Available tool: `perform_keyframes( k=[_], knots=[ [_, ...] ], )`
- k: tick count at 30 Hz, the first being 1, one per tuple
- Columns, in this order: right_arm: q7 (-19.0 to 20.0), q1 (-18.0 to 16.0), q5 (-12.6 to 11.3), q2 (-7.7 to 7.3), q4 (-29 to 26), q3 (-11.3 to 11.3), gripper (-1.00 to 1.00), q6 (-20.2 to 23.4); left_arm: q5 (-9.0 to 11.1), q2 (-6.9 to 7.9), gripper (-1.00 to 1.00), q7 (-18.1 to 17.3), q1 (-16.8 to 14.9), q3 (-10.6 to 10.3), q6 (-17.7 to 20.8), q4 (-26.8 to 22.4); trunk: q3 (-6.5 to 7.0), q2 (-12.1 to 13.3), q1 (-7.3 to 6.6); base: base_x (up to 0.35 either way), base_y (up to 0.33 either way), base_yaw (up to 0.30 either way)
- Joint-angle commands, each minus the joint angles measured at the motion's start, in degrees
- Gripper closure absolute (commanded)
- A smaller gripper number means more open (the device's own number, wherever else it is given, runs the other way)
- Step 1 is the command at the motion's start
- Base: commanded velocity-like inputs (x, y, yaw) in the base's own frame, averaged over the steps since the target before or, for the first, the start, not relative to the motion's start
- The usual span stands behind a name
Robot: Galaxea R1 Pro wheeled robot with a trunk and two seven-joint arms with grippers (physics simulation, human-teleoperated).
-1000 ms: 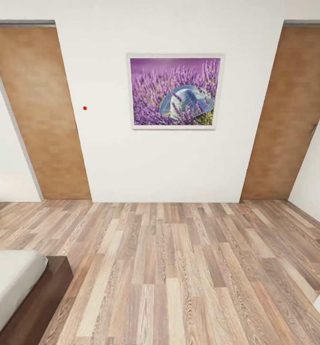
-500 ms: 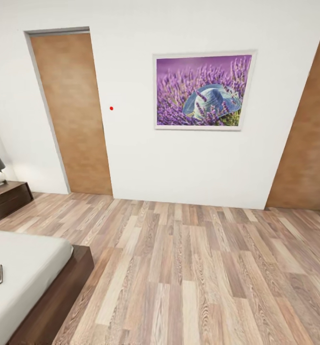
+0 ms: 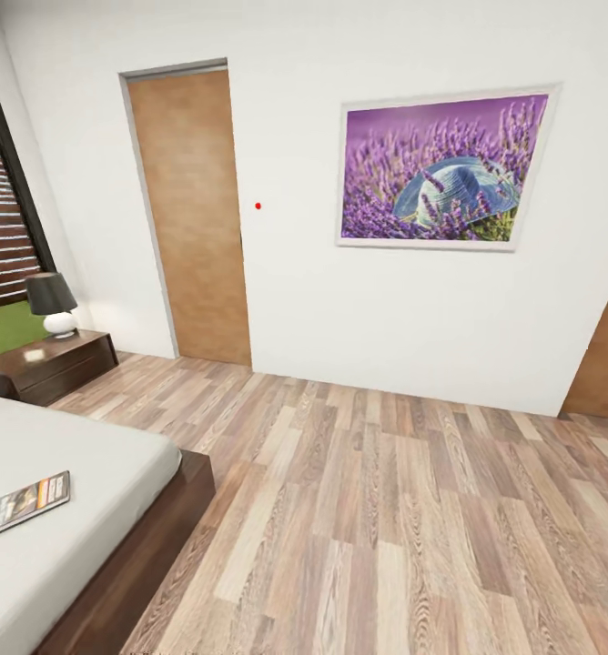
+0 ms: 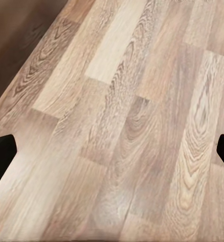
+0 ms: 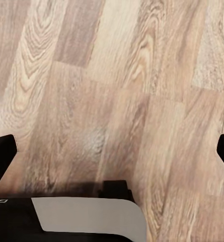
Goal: In the bedroom, move the book from the bed onto either nightstand, and place the two sandals side by side next to the bed.
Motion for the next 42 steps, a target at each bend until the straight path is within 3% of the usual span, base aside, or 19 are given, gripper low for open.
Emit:
perform_keyframes(
  k=[1, 42],
  knots=[
    [-0.1, 0.0, 0.0, 0.02, 0.0, -0.1, -1.00, -0.2, 0.4, -0.03, -1.00, -0.1, 0.0, 0.0, -0.1, 0.0, -0.06, 0.0, 0.00, 0.000, 0.000, 0.290],
    [-0.1, 0.0, 0.0, 0.07, 0.0, 0.0, -1.00, -0.2, 0.4, -0.03, -1.00, -0.1, 0.0, -0.1, -0.1, 0.0, -0.06, 0.0, 0.00, 0.000, 0.000, 0.290]
  ],
)
